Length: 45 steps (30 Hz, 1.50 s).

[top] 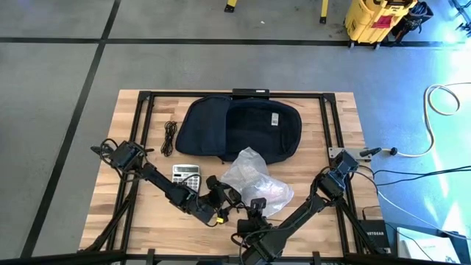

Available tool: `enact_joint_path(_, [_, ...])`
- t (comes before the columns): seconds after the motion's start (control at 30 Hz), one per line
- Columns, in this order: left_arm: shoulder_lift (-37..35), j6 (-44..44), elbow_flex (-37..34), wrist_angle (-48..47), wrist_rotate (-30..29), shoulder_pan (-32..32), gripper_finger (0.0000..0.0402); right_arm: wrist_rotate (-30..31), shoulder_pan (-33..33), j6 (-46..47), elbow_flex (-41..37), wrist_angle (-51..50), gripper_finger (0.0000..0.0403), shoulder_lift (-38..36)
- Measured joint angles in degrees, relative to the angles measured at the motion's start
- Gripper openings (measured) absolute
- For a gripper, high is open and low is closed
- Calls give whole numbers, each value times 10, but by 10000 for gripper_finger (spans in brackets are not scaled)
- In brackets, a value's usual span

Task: Unpack backpack
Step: Remove the black hand fan from the transparent zip bag

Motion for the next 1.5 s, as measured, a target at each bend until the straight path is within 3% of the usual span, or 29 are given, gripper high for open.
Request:
enact_joint_path(0.23, [0, 40, 0, 22, -8, 21, 318, 0, -1, 0, 0, 1, 0, 0])
enact_joint_path(0.57, [9, 33, 0, 23, 41, 58, 318, 0, -2, -1, 0, 2, 0, 0])
enact_joint_path(1.5, [10, 46, 0, 41, 65, 90, 315, 0, -8, -10, 0, 7, 0, 0])
